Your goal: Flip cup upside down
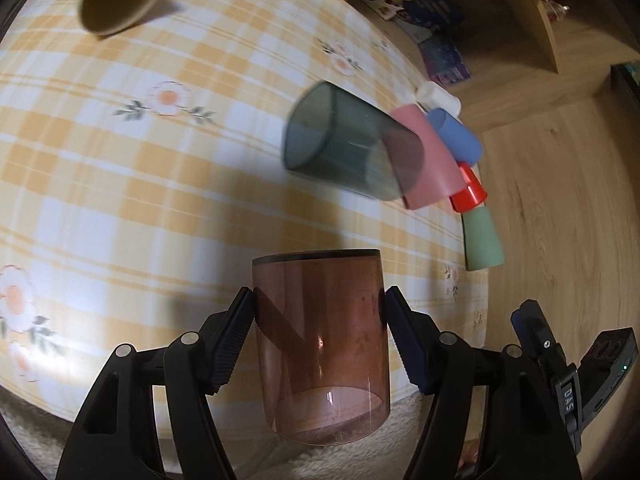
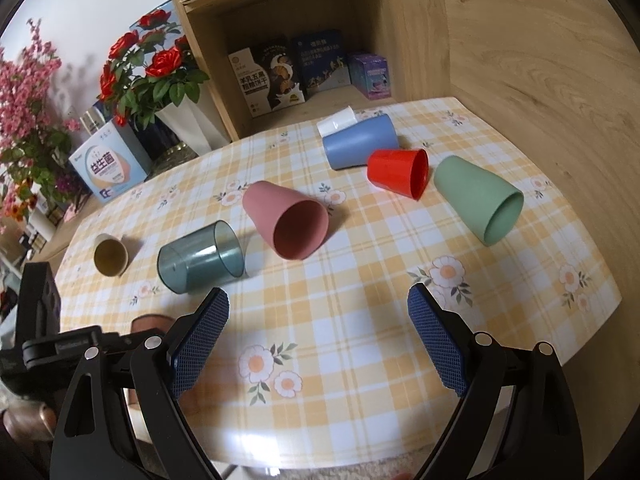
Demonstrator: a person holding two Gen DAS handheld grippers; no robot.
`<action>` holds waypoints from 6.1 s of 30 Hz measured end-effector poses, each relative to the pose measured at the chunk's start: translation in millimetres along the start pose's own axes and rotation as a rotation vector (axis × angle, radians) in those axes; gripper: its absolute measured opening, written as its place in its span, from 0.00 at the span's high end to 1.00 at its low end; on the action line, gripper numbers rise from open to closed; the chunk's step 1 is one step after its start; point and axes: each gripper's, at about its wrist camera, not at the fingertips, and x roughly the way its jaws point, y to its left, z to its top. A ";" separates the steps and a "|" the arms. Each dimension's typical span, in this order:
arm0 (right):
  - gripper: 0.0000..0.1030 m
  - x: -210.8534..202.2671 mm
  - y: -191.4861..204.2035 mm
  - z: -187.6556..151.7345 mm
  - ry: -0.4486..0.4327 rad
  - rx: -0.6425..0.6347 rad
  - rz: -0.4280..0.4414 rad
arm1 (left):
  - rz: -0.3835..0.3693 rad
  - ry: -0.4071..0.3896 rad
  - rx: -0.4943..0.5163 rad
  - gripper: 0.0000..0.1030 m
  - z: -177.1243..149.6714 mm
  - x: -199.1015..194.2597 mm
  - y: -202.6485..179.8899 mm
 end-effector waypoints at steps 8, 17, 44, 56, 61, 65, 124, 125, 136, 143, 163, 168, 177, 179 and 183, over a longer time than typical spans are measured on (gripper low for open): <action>0.15 -1.6 -7.3 -4.2 0.014 0.003 -0.037 | 0.019 -0.013 0.074 0.37 -1.5 22.7 -17.9; 0.15 -1.8 -7.2 -4.2 0.039 -0.010 -0.047 | 0.007 -0.035 0.141 0.35 1.4 15.7 -21.7; 0.15 48.1 93.9 10.6 0.345 -0.231 0.118 | 0.326 -0.501 0.314 0.06 8.3 -146.6 38.3; 0.15 103.0 143.4 5.9 0.515 -0.251 0.157 | 0.354 -0.555 0.168 0.06 10.3 -175.3 92.4; 0.15 117.8 146.6 1.9 0.565 -0.241 0.141 | 0.342 -0.555 0.136 0.06 10.2 -176.6 99.2; 0.15 125.6 146.1 -1.6 0.588 -0.237 0.123 | 0.326 -0.550 0.135 0.06 9.2 -174.7 97.4; 0.39 55.7 43.9 -1.8 0.117 -0.220 -0.005 | 0.388 -0.524 0.312 0.06 -11.5 -146.2 39.2; 0.39 56.8 44.2 -3.0 0.122 -0.223 -0.006 | 0.387 -0.523 0.310 0.06 -10.8 -145.5 39.7; 0.38 55.6 46.3 -12.5 0.150 -0.224 -0.003 | 0.380 -0.513 0.317 0.06 -11.3 -145.3 38.9; 0.37 40.4 49.0 -4.1 0.124 -0.199 0.015 | 0.376 -0.512 0.347 0.06 -13.7 -151.1 28.1; 0.17 -96.0 78.3 34.8 -0.169 -0.234 0.112 | 0.364 -0.647 0.452 0.06 -36.5 -225.1 -51.6; 0.16 -121.6 83.5 35.1 -0.234 -0.251 0.106 | 0.354 -0.668 0.467 0.06 -45.4 -236.2 -62.1; 0.16 -148.1 84.7 36.3 -0.287 -0.248 0.096 | 0.377 -0.706 0.488 0.06 -54.0 -246.5 -72.7; 0.16 -150.4 84.1 37.0 -0.293 -0.245 0.094 | 0.385 -0.710 0.492 0.06 -55.0 -247.0 -74.5; 0.16 -153.2 83.6 38.2 -0.298 -0.244 0.092 | 0.389 -0.714 0.503 0.06 -56.4 -248.1 -77.1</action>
